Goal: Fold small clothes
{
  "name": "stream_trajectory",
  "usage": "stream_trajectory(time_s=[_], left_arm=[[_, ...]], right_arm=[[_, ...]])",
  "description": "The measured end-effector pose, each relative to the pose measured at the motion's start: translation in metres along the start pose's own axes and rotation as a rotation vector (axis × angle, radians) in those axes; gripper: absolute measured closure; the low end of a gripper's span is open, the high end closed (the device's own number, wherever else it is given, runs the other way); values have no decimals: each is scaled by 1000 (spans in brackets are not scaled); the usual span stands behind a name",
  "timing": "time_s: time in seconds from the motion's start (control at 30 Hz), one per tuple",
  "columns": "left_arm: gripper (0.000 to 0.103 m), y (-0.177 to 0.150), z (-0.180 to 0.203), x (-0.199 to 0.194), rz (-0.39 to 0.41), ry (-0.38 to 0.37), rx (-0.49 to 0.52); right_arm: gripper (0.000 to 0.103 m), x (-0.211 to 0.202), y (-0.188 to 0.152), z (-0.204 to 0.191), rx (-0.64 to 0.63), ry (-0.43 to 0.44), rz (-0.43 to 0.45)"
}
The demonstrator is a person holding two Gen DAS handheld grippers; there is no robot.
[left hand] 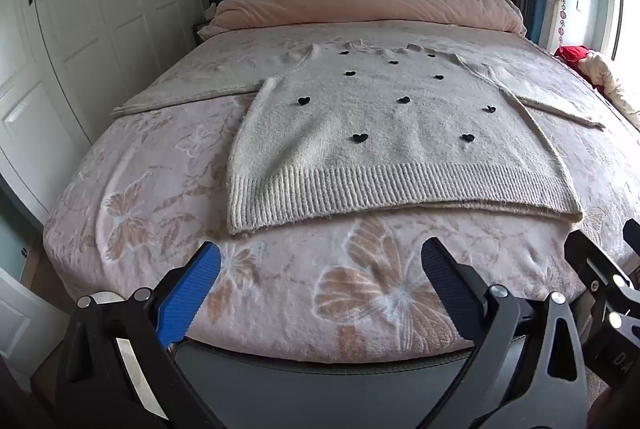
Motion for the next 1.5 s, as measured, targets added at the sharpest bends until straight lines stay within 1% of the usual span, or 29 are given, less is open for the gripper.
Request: stream_trajectory(time_s=[0.1, 0.13, 0.17, 0.37, 0.4, 0.53, 0.6, 1.5], left_arm=[[5, 0, 2, -1, 4, -3, 2], [5, 0, -2, 0, 1, -8, -17], [5, 0, -2, -1, 4, -5, -13], [5, 2, -9, 2, 1, -8, -8], [5, 1, -1, 2, 1, -3, 0], [5, 3, -5, 5, -3, -6, -1], [5, -1, 3, -1, 7, 6, 6], [5, -3, 4, -2, 13, 13, 11]], right_arm=[[5, 1, 2, -5, 3, -5, -1], [5, -1, 1, -4, 8, 6, 4], [5, 3, 2, -1, 28, 23, -16], [5, 6, 1, 0, 12, 21, -12], [5, 7, 1, 1, 12, 22, -14], [5, 1, 0, -5, 1, 21, -5], [5, 1, -1, -5, 1, 22, -6], [5, 3, -4, -6, -7, 20, -15]])
Point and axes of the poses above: each gripper's, at about its wrist camera, not at the fingertips, and x roughly the way its jaws point, z to its right, y to its top, the point moved 7 cm from there along x, roughly the way its jaws point, and after that the axes turned 15 degrees about y, right-handed, at the moved point
